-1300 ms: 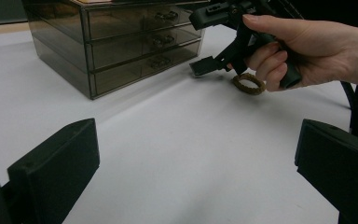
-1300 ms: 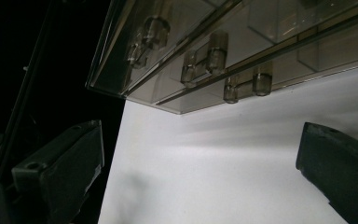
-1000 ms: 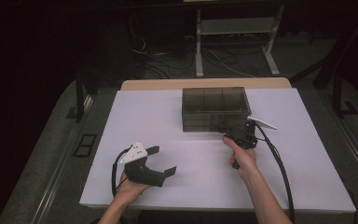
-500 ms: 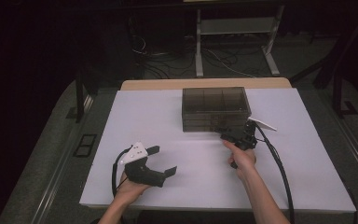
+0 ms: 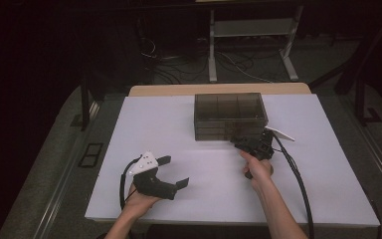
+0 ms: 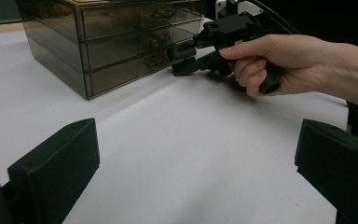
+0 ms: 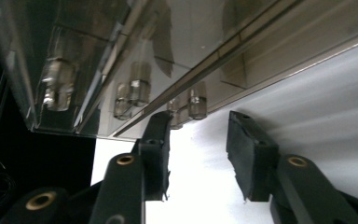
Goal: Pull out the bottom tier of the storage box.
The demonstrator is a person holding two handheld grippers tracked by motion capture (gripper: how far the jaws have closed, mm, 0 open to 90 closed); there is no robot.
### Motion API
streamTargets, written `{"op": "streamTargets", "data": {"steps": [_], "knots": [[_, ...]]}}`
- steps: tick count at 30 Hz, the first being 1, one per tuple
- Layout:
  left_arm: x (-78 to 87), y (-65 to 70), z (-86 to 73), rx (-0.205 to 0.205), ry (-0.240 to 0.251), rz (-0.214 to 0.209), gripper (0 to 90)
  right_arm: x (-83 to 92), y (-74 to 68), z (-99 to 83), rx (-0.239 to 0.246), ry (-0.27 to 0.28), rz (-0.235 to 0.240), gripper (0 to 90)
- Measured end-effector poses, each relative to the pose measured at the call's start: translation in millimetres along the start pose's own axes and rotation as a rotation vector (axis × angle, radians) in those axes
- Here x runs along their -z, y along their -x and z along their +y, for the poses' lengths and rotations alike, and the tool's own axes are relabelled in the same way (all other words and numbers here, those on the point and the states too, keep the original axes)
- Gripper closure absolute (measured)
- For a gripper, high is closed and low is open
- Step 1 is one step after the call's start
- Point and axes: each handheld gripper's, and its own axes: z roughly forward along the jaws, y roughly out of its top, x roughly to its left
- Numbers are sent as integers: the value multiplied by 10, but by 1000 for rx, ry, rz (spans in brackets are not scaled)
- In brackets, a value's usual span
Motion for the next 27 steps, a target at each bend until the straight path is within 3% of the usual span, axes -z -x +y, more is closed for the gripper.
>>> {"op": "streamTargets", "data": {"steps": [9,17,27], "knots": [[-2,1,-1,-1,-4,-3,0,-38,39,-8,-49,20,27,700],[-3,4,-2,-1,-4,-5,0,-87,72,-29,-45,17,59,769],[-3,3,-2,-3,-7,-8,0,-120,83,-43,-61,38,77,776]]}}
